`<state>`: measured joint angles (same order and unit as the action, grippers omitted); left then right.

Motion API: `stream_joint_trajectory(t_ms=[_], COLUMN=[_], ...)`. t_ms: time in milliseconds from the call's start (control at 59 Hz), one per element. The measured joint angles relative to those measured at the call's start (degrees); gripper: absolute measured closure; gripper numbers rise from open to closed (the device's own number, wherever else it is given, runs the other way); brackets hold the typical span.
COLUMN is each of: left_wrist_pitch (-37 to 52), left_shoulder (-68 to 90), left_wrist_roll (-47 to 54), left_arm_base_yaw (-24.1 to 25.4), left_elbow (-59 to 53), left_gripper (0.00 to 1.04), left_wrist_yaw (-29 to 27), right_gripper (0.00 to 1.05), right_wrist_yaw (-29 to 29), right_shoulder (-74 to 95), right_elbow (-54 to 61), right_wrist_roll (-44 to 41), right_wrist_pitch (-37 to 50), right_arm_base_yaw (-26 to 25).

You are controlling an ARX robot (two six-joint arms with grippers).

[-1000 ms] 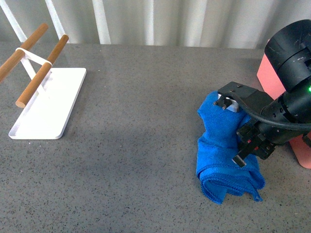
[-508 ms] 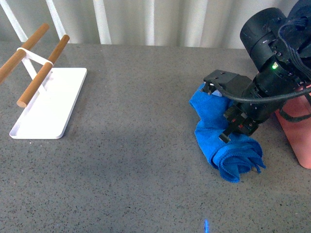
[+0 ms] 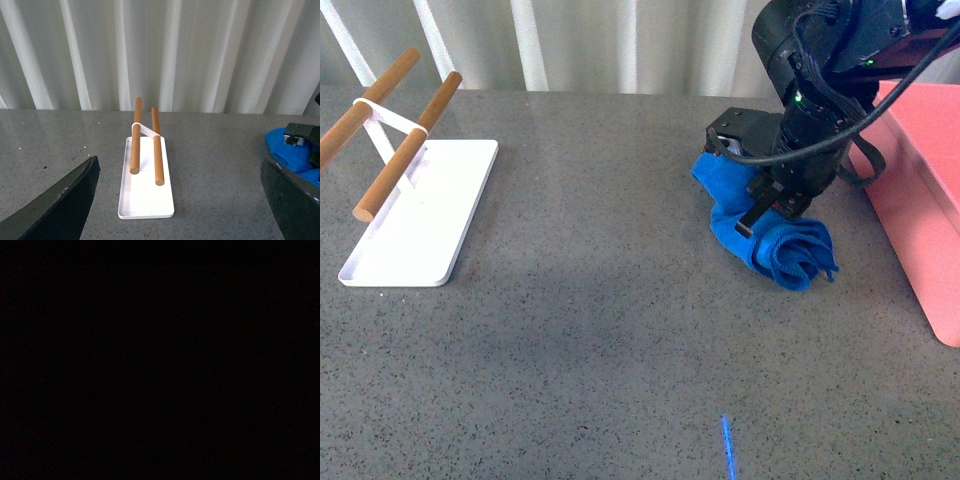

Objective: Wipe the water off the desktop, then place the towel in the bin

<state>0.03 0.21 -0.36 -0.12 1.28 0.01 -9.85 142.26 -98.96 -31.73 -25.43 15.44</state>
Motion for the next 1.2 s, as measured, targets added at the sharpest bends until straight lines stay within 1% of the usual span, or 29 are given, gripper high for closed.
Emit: stream_joint_trajectory(t_ms=[102,220,339,441,593,695,831,1017,1203], left_wrist_pitch=[0.0,0.0,0.0,0.0,0.0,0.0,0.0,0.0,0.0], left_shoulder=[0.0,0.0,0.0,0.0,0.0,0.0,0.0,0.0,0.0], left_wrist_roll=[0.0,0.0,0.0,0.0,0.0,0.0,0.0,0.02,0.0], left_arm_base_yaw=[0.0,0.0,0.0,0.0,0.0,0.0,0.0,0.0,0.0], left_elbow=[0.0,0.0,0.0,0.0,0.0,0.0,0.0,0.0,0.0], left_gripper=[0.07,0.07,0.07,0.07,0.07,0.07,0.07,0.07,0.07], left_wrist_yaw=[-0.02,-0.02,-0.02,-0.02,-0.02,-0.02,-0.02,-0.02,-0.02], right_gripper=[1.01,1.01,1.01,1.01,1.01,1.01,1.01,1.01,1.01], right_wrist_yaw=[-0.15,0.17,2.36,5.9,9.07,10.12,12.24,12.55,12.55], right_shoulder=[3.06,5.35,7.39,9.01,8.94,7.45,2.8,-4.07,-10.69], right_elbow=[-6.56,-11.45,-16.11,-20.06,-20.11,-16.85,-8.28,4.33,12.87], right_wrist_roll=[0.02,0.09,0.35,1.49,3.58,4.37,6.51,7.54,7.32], right_wrist_pitch=[-2.56,-4.24,-5.6,-6.71,-6.73,-5.25,-2.6,1.42,3.82], right_arm_base_yaw=[1.31,2.56,4.31,7.37,10.54,11.8,12.28,11.45,10.14])
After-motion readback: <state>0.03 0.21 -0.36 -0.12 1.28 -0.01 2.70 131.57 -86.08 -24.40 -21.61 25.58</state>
